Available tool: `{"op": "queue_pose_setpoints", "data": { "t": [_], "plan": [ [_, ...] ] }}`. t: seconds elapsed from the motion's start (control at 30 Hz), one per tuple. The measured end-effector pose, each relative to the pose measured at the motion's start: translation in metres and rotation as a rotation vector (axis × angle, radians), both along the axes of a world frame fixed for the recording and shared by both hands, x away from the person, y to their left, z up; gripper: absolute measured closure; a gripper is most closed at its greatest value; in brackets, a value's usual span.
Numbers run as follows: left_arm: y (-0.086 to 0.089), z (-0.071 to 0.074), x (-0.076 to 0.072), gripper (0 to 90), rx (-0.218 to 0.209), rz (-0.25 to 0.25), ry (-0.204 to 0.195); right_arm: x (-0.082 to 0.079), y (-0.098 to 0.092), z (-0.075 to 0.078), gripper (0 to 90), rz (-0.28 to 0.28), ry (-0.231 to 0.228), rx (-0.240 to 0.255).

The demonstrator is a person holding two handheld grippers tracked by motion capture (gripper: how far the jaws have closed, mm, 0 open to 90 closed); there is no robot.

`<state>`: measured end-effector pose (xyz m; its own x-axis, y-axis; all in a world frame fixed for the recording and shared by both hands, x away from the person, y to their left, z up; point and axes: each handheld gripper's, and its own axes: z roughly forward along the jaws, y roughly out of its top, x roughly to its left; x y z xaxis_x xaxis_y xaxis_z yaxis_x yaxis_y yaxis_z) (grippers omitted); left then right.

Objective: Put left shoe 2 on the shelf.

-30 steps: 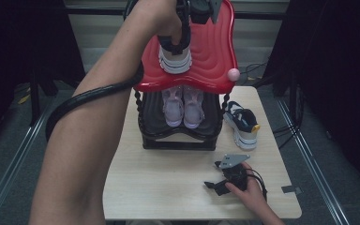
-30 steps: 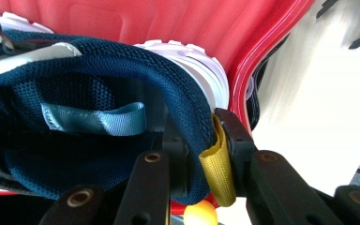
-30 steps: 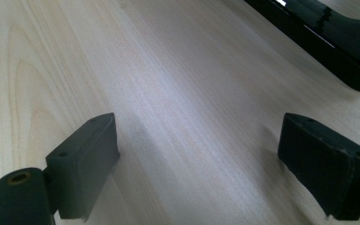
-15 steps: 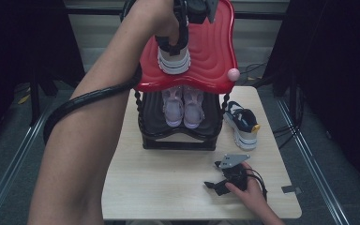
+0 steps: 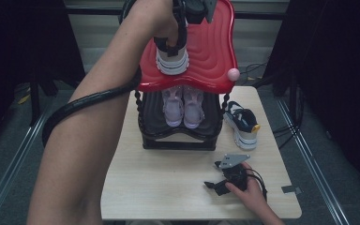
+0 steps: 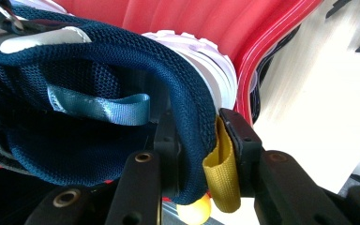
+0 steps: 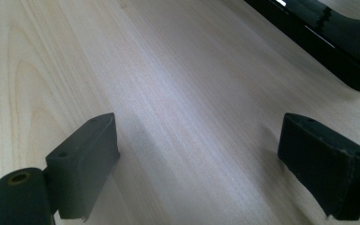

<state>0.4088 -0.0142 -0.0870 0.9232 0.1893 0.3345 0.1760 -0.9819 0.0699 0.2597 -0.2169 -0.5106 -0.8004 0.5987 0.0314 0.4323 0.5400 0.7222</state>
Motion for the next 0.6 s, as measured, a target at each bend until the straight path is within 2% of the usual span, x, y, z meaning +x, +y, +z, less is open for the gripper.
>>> {"op": "queue_pose_setpoints", "data": {
  "t": [0.17, 0.33, 0.47, 0.6],
  "plan": [
    [0.0002, -0.0003, 0.0003, 65.8, -0.016, 0.011, -0.015, 0.0000, 0.0000, 0.0000, 11.7, 0.000, -0.001, 0.000],
    [0.0021, 0.0010, 0.0008, 59.5, -0.049, 0.022, -0.021, 0.0000, 0.0000, -0.0001, 11.7, 0.000, -0.001, 0.000],
    [0.0031, 0.0019, 0.0008, 54.6, -0.076, 0.028, -0.003, -0.0001, 0.0000, 0.0000, 11.7, -0.001, 0.001, 0.000],
    [0.0036, 0.0010, 0.0009, 53.9, -0.090, 0.033, 0.004, 0.0000, 0.0000, 0.0000, 11.7, 0.000, 0.000, 0.000]
  ]
}}
